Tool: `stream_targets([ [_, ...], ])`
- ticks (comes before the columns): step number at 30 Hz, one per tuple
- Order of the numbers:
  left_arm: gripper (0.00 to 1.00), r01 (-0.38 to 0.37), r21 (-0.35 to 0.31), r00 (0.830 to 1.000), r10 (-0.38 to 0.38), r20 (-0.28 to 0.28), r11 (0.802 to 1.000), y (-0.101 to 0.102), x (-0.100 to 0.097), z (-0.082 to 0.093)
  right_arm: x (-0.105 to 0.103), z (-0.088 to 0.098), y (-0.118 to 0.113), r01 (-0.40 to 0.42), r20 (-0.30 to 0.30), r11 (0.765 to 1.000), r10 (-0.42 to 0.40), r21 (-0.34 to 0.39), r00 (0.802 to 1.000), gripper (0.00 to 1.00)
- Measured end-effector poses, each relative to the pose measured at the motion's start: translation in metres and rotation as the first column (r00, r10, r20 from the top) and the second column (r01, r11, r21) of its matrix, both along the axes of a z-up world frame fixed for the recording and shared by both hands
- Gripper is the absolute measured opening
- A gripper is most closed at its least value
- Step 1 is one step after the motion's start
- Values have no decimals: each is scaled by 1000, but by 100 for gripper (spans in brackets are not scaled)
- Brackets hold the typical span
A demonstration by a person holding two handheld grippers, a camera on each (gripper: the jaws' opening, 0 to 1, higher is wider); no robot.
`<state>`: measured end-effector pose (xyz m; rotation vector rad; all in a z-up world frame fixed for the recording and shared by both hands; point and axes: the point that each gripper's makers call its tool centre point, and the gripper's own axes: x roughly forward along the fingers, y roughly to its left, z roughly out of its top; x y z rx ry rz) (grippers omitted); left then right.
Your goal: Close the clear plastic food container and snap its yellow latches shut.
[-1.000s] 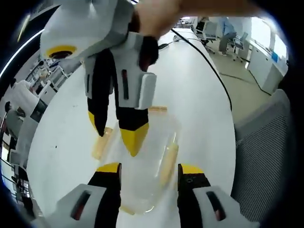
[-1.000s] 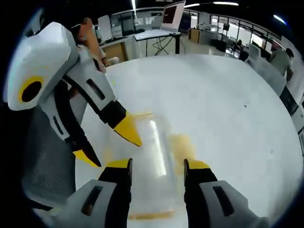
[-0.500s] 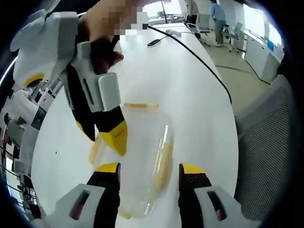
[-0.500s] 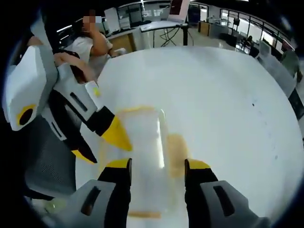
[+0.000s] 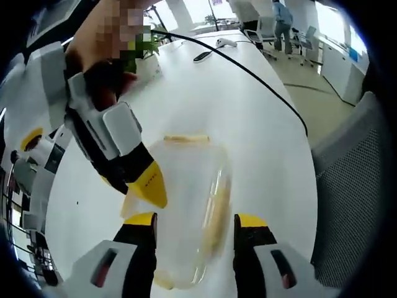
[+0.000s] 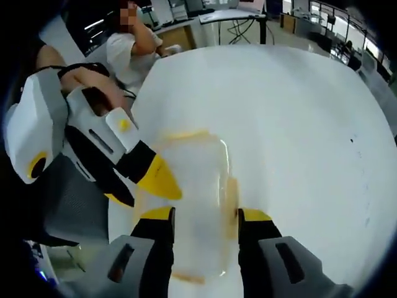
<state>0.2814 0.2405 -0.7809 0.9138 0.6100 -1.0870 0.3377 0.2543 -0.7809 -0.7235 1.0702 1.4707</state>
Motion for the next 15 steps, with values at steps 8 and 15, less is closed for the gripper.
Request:
stream_targets([
  [8,42,11,4,999,-12,40,1000,-1,5,-1,-3,-2,1,-47,-28,998,46,-41,999,38],
  [15,45,25,-5,998,-25,55,1000,-4,8,-3,-3,-3,1,-75,-33,996,74,-54,997,37],
])
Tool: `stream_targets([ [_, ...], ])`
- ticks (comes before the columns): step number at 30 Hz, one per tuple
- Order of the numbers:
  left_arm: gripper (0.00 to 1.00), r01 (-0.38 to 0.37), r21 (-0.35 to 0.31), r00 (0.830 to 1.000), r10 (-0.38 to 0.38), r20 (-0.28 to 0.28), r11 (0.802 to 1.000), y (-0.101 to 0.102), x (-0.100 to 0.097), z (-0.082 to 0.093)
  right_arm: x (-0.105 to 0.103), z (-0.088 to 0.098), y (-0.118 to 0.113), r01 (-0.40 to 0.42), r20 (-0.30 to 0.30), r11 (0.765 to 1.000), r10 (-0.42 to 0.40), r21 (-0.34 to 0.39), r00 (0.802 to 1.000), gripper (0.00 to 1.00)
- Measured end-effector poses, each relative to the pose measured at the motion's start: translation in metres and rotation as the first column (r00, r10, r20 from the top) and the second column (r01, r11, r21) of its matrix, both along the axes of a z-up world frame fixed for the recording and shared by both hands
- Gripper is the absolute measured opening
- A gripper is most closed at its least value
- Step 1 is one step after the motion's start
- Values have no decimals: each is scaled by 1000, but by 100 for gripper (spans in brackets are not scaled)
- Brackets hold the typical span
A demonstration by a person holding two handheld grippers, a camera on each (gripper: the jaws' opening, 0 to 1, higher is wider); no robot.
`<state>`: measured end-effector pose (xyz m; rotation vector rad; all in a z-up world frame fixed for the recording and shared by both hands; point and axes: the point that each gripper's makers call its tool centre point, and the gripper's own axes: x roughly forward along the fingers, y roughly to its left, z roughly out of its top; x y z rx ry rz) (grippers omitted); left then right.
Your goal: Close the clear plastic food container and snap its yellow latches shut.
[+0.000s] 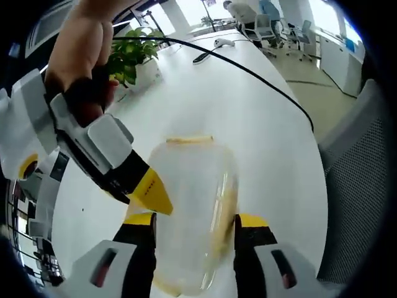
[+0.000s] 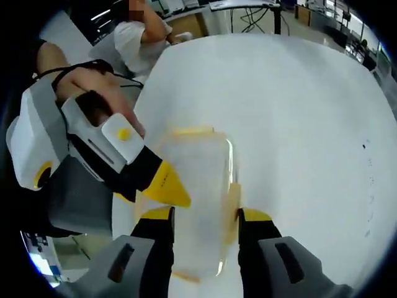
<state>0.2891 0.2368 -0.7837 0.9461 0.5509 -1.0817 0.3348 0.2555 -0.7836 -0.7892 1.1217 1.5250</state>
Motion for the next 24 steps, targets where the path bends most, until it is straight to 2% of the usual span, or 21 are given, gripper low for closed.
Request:
stream_targets([
  [8,44,3,-31,1000,-3,1,1000,1,1,0,2,-3,0,-8,-46,999,6,-39,999,36],
  [12,43,0,-22,1000,0,2,1000,-1,2,0,0,-4,0,-32,-66,994,25,-107,998,35],
  [13,40,-6,-18,1000,7,22,1000,-2,3,-1,0,-5,1,-34,-63,992,26,-119,998,35],
  [14,40,-10,-15,1000,10,-1,1000,6,0,3,-3,-4,7,-87,-97,992,78,-96,992,33],
  [15,40,3,-21,1000,-3,8,1000,13,0,11,1,0,8,-33,-76,992,23,-124,997,33],
  [18,40,8,-31,1000,-8,-4,999,-1,2,0,3,2,7,-41,-81,992,32,-119,996,34],
  [24,40,0,-25,1000,0,-6,1000,-2,2,-2,0,0,3,-39,-86,993,30,-107,996,35],
])
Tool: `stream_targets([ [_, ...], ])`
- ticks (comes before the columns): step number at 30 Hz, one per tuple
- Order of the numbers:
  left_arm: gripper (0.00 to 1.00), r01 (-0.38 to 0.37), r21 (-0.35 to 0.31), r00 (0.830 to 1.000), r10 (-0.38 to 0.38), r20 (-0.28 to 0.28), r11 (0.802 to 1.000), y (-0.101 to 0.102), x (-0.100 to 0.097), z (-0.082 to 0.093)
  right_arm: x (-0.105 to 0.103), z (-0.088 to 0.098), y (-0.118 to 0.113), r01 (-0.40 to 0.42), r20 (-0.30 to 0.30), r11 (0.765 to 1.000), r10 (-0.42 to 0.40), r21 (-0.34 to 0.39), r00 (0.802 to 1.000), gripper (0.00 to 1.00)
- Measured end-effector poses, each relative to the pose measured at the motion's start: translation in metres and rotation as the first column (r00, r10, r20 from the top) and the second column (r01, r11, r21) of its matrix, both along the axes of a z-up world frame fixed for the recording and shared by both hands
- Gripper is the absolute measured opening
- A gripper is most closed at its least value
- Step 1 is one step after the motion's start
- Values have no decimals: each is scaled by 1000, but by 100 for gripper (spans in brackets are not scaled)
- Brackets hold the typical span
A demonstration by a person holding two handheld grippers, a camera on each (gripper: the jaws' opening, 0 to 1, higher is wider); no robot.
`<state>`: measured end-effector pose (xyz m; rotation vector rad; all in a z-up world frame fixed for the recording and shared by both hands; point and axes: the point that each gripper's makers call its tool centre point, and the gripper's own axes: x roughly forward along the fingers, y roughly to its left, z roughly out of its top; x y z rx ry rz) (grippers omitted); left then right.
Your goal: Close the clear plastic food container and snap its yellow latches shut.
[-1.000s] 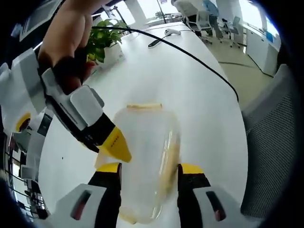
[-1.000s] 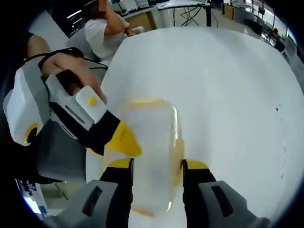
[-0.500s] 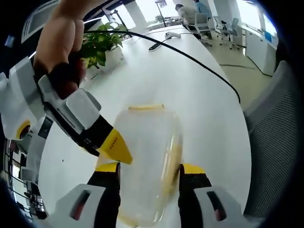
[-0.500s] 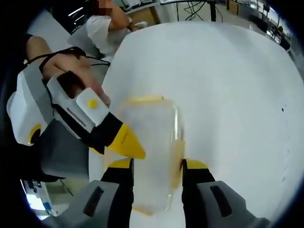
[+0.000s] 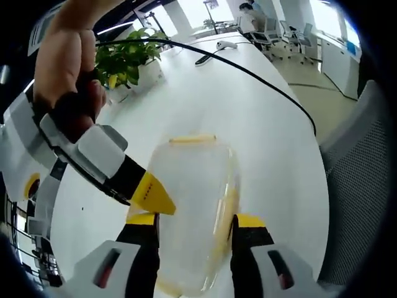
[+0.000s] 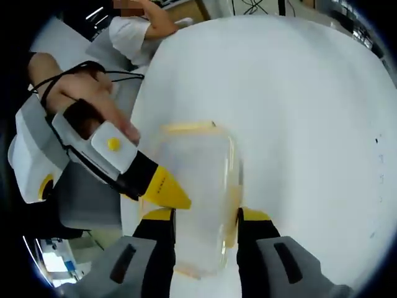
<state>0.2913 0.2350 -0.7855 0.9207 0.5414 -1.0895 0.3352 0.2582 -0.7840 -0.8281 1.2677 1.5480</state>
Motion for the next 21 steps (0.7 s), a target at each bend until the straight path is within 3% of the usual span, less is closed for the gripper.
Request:
stream_targets([
  [16,41,-16,-10,1000,16,12,1000,1,0,1,-3,-5,-8,-1,7,1000,1,3,1000,36],
  [21,41,-16,-17,1000,17,12,1000,1,0,1,-4,-5,-5,-28,40,999,30,-35,999,36],
])
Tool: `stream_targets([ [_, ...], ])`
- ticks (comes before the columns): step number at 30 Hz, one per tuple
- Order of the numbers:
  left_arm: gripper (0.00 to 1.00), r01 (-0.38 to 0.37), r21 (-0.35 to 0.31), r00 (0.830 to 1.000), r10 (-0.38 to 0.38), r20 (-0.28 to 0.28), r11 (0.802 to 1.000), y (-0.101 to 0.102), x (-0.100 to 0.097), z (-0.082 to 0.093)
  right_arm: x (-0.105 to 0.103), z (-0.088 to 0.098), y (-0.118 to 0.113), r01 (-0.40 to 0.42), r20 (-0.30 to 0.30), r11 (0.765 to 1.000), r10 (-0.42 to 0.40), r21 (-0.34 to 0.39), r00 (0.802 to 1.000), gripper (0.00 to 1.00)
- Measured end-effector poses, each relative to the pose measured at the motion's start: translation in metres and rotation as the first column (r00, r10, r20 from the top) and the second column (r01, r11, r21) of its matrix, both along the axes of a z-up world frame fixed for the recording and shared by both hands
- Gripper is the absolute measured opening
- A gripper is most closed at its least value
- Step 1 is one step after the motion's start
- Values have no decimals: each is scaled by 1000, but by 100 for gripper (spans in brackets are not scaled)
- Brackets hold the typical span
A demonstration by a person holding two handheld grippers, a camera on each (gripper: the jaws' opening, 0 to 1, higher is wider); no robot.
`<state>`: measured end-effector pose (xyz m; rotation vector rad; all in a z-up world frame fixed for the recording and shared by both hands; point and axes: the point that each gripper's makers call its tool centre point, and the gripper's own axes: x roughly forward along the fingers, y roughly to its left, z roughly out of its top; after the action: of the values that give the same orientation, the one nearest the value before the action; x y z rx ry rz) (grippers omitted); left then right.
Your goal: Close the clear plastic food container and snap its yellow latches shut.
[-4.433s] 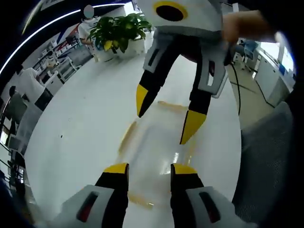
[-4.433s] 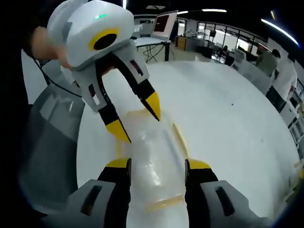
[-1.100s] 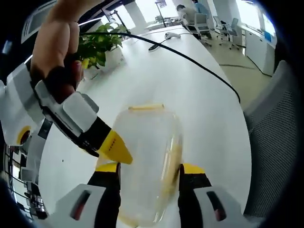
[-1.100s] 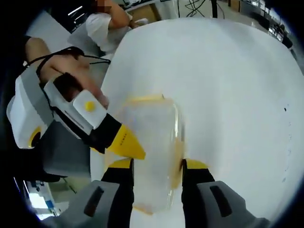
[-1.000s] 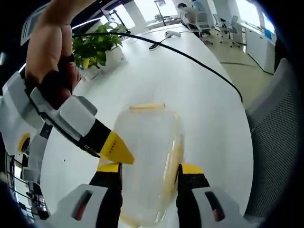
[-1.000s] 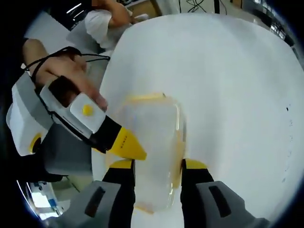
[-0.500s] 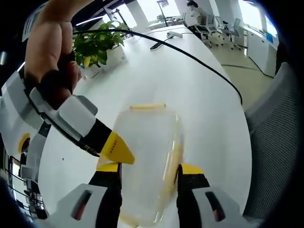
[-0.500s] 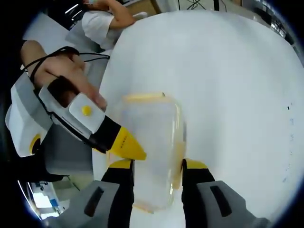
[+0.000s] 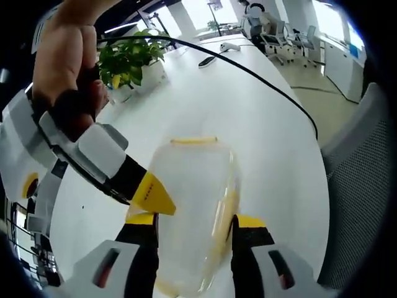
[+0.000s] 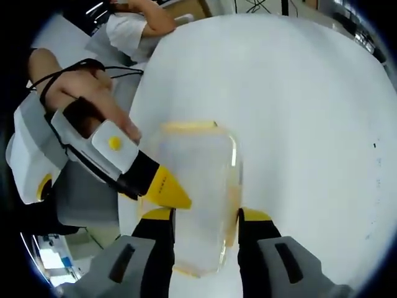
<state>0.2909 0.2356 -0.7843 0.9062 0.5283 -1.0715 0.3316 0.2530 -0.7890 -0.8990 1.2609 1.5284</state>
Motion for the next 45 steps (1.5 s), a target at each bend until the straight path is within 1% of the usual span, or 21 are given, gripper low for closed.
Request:
stream_targets([
  [5,42,7,-2,1000,-7,1,1000,-1,0,1,1,3,-4,26,10,999,-27,37,1000,37],
  [8,42,9,-4,1000,-9,1,1000,-2,1,3,2,5,-3,69,7,992,-70,110,998,37],
  [9,42,4,-12,1000,-4,-7,1000,-2,1,5,3,6,-4,87,4,985,-89,146,996,37],
  [10,43,-49,-61,998,46,-42,997,-4,1,6,4,7,-3,96,6,981,-98,168,995,37],
  [11,43,-66,-76,996,61,-58,995,-5,1,7,4,8,-3,103,10,976,-107,193,994,37],
  [12,44,-49,-61,997,45,-57,997,-5,1,8,4,10,-4,120,16,966,-127,228,992,37],
  [14,52,-66,-42,995,63,-73,997,-3,1,7,8,14,-5,106,60,952,-128,288,990,33],
  [15,58,-75,-37,995,72,-72,997,-2,3,6,9,17,-6,138,55,944,-161,301,985,34],
  [16,65,-79,-41,994,75,-84,996,-1,3,6,11,19,-5,166,48,934,-190,316,981,37],
  [17,69,-87,-64,989,79,-128,994,-3,-1,7,14,22,-7,211,51,920,-241,331,969,44],
  [18,73,-91,-75,986,80,-145,993,-4,-1,9,16,24,-7,232,59,912,-267,339,962,49],
  [20,82,-80,-69,984,68,-166,994,-3,-1,11,16,29,-7,198,105,904,-254,380,961,60],
  [22,90,-64,-62,983,53,-174,996,-2,-2,13,12,29,-10,180,132,908,-246,379,960,71],
  [25,90,-60,-56,983,49,-179,997,-1,0,15,7,27,-14,106,207,930,-187,351,960,71],
  [28,96,-66,-53,975,54,-215,996,2,0,13,-2,25,-9,112,217,927,-199,357,956,86],
  [31,99,-53,-23,973,46,-228,998,7,-1,11,-6,27,-7,93,245,926,-192,367,950,86],
  [33,99,-52,-11,965,47,-260,999,10,-2,10,-7,27,-9,81,277,927,-191,365,942,89],
  [36,99,-51,-8,963,47,-267,999,15,2,11,-9,30,-12,49,322,929,-175,366,930,90],
  [39,99,-23,41,968,33,-250,999,24,9,9,-10,26,-23,36,354,948,-153,316,923,92],
  [42,98,-11,58,965,26,-261,998,28,12,7,-14,23,-29,37,353,952,-148,303,924,92],
  [45,98,6,71,961,14,-276,997,29,14,6,-20,17,-36,9,373,967,-106,255,922,91],
])
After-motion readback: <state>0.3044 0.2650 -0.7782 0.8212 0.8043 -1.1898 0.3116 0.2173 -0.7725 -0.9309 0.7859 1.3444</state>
